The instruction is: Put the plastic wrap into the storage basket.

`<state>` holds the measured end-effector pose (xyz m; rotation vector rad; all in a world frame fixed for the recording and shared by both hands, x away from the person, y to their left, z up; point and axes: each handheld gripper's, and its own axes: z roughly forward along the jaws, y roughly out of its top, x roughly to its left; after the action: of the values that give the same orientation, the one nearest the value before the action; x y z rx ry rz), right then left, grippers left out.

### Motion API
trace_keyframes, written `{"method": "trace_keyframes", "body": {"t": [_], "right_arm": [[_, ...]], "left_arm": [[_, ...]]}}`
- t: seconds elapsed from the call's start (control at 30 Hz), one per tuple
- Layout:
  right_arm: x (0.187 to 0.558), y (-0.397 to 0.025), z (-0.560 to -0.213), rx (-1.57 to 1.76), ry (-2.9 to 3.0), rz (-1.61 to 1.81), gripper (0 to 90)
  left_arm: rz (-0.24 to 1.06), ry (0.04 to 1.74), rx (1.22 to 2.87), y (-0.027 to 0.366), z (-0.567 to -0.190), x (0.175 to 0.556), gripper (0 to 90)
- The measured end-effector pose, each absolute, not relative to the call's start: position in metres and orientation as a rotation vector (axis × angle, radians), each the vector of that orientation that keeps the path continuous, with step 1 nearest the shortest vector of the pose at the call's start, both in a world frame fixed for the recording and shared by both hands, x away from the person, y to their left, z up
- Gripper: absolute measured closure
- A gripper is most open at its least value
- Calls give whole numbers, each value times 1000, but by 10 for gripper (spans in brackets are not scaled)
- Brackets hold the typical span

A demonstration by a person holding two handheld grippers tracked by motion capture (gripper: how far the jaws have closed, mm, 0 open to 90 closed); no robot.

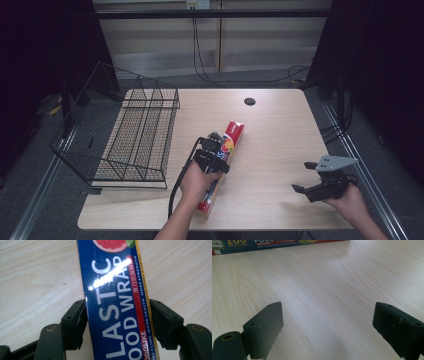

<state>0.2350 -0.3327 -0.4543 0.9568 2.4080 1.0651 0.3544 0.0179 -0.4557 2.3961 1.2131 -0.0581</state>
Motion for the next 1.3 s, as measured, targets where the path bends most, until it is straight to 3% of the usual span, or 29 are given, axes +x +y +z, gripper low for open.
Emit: {"method": "trace_keyframes", "body": {"t": [0.23, 0.37, 0.63, 0.77, 1.3], "right_arm": [[236, -332, -455, 947, 2411, 1063, 94], [235, -332, -455, 947, 2410, 1066, 93], [235, -334, -455, 956, 2408, 1071, 93], [235, -334, -454, 953, 2405, 1073, 93], [235, -334, -455, 952, 2404, 1071, 93]], "left_arm": [[-69, 1243, 2386, 14, -457, 358, 335], [-29, 1264, 2403, 9, -461, 361, 286], [32, 1271, 2467, 1, -452, 360, 420], [31, 1222, 2544, -1, -448, 361, 432], [-35, 1219, 2492, 12, -413, 365, 440]]}}
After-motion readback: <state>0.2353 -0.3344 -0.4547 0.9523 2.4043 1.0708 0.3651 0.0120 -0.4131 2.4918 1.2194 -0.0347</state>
